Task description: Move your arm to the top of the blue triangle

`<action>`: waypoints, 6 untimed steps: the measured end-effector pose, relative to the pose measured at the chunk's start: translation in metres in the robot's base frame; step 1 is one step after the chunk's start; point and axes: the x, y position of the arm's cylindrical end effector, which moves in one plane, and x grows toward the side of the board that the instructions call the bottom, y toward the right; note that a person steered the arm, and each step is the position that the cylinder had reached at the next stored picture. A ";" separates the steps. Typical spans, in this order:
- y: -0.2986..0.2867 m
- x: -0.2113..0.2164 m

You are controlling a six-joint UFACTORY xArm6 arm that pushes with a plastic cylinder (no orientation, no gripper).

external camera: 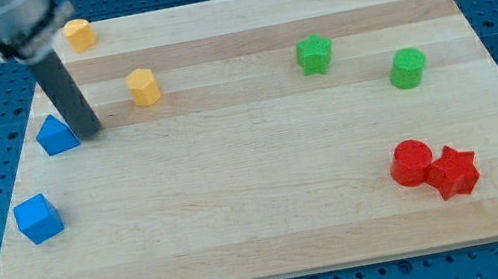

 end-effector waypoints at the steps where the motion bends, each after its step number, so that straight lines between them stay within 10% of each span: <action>1: 0.024 -0.052; 2: 0.022 -0.113; 4: 0.053 -0.073; 6: 0.004 -0.185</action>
